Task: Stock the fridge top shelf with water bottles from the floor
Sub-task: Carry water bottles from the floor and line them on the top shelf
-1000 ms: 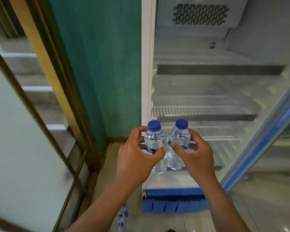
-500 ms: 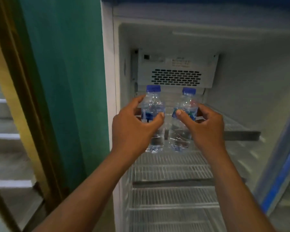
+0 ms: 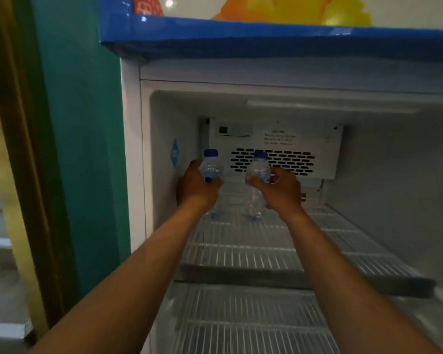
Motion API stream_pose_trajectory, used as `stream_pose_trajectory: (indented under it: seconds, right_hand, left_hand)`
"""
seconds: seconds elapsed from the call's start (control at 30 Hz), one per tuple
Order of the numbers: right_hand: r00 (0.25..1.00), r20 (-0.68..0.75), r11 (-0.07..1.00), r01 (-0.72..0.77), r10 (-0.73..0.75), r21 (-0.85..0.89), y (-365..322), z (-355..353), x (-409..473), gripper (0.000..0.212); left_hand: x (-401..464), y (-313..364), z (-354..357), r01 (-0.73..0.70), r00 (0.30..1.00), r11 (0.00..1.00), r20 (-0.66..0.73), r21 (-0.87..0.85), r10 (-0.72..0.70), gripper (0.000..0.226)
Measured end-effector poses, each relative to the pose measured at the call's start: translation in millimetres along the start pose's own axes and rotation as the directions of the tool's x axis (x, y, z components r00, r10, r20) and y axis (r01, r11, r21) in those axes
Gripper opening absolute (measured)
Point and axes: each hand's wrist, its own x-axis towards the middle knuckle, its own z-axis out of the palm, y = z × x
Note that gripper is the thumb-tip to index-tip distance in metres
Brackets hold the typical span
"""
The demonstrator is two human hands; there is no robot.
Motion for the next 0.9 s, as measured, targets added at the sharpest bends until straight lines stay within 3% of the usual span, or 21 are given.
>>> stream_pose_trajectory:
  seconds: [0.2, 0.37, 0.47, 0.6, 0.77, 0.9]
  right_hand:
    - [0.997, 0.068, 0.998, -0.045, 0.048, -0.038, 29, 39, 55, 0.044]
    - [0.986, 0.113, 0.992, -0.122, 0.124, -0.024, 47, 63, 81, 0.075]
    - [0.980, 0.117, 0.986, -0.164, 0.161, 0.023, 55, 74, 87, 0.071]
    - [0.973, 0.164, 0.983, -0.175, 0.164, 0.056, 62, 86, 91, 0.062]
    - [0.967, 0.194, 0.981, -0.181, 0.165, 0.069, 70, 96, 94, 0.072]
    - [0.968, 0.198, 0.984, -0.168, 0.152, 0.067, 78, 99, 95, 0.061]
  left_hand:
    - [47, -34, 36, 0.034, 0.998, 0.997, 0.057, 0.072, -0.038, 0.059]
    - [81, -54, 54, 0.106, 0.991, 0.988, 0.067, 0.112, -0.113, 0.061]
    - [95, -59, 63, 0.123, 0.988, 0.984, 0.082, 0.131, -0.134, 0.070]
    - [105, -68, 73, 0.103, 0.985, 0.983, 0.121, 0.149, -0.122, 0.065]
    - [107, -83, 82, 0.118, 0.974, 0.979, 0.171, 0.168, -0.146, 0.065]
    - [108, -89, 86, 0.134, 0.976, 0.977, 0.150, 0.164, -0.159, 0.064]
